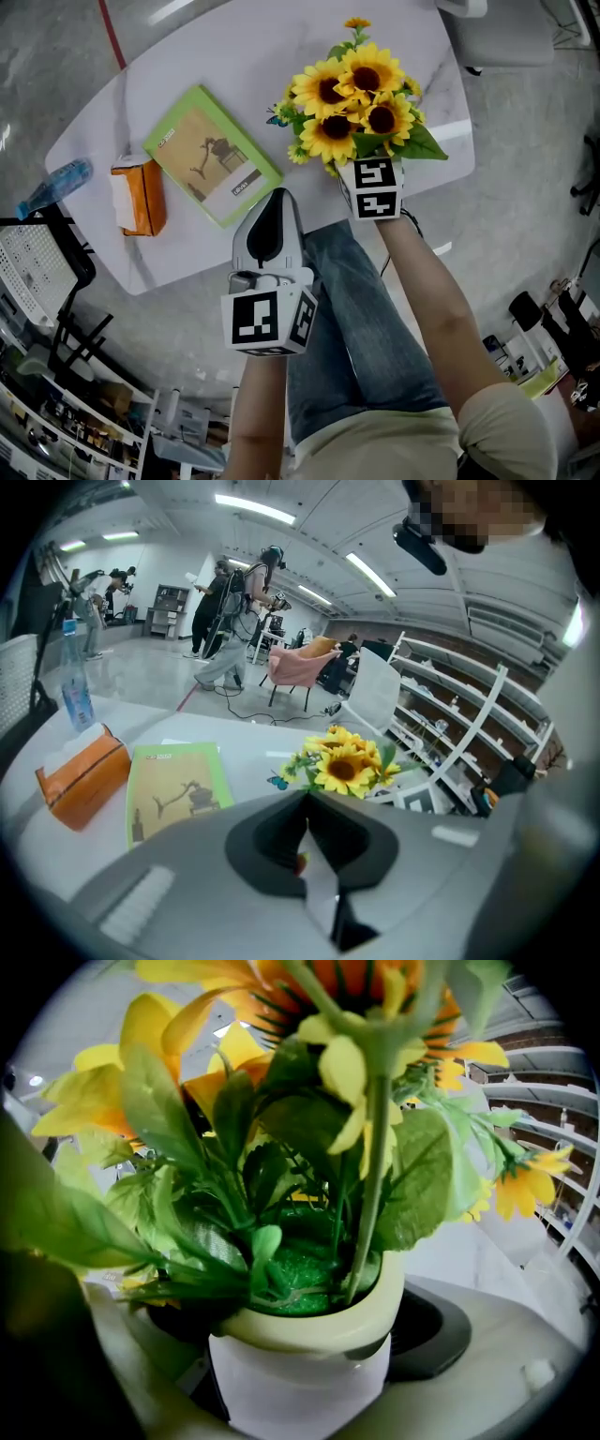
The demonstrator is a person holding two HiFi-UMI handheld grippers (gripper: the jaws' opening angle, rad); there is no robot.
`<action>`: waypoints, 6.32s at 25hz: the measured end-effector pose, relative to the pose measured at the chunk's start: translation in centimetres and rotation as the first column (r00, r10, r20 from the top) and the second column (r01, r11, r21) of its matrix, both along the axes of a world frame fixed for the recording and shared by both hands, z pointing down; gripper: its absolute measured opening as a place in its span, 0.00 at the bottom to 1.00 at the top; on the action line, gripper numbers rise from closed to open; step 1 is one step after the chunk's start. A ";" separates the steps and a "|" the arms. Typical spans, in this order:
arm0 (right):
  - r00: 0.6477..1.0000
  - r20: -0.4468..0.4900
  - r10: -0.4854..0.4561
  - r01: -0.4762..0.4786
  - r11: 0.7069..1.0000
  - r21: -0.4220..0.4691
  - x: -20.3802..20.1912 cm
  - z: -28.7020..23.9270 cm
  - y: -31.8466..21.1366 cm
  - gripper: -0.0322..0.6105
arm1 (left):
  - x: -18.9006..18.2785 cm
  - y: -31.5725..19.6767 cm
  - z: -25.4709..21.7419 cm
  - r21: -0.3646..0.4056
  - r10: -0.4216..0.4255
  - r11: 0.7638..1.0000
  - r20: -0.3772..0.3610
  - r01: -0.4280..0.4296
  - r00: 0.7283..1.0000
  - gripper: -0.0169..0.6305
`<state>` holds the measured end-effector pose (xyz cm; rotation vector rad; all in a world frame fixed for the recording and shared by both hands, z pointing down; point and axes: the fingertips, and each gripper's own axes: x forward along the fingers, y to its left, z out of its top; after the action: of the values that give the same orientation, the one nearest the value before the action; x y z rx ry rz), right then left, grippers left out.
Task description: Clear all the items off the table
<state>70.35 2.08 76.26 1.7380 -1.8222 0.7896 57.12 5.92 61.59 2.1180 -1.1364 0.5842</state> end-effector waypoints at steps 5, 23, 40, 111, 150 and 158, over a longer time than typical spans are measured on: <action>1.000 0.012 0.009 -0.009 1.000 -0.016 0.4 -0.4 0.6 0.90 | -0.1 -0.3 -0.2 0.009 0.005 1.000 0.016 -0.005 1.000 0.04; 0.997 0.011 -0.077 0.076 0.994 0.075 -1.1 -11.2 0.1 0.90 | -2.6 -1.6 -5.3 0.079 -0.061 0.995 0.035 0.058 0.998 0.04; 0.984 -0.013 -0.176 0.177 0.980 0.095 -2.3 -25.3 2.7 0.90 | -4.7 -1.3 -17.0 0.112 -0.109 0.988 0.009 0.108 0.994 0.04; 0.695 -0.022 -0.719 0.698 0.667 0.260 -45.5 -42.1 8.5 0.90 | -44.7 10.9 -30.1 0.292 -0.568 0.786 -0.007 0.544 0.823 0.04; 0.474 -0.002 -0.880 0.851 0.458 0.257 -72.1 -42.5 14.5 0.90 | -68.4 20.9 -29.7 0.282 -0.786 0.584 -0.038 0.761 0.617 0.04; 0.441 0.012 -0.898 0.868 0.429 0.250 -75.6 -41.6 13.3 0.90 | -71.5 20.3 -29.0 0.282 -0.804 0.565 -0.024 0.776 0.594 0.04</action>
<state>-5.27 15.34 34.63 0.5237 -2.5781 0.2456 -14.36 26.17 32.57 1.4947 -2.1470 0.0986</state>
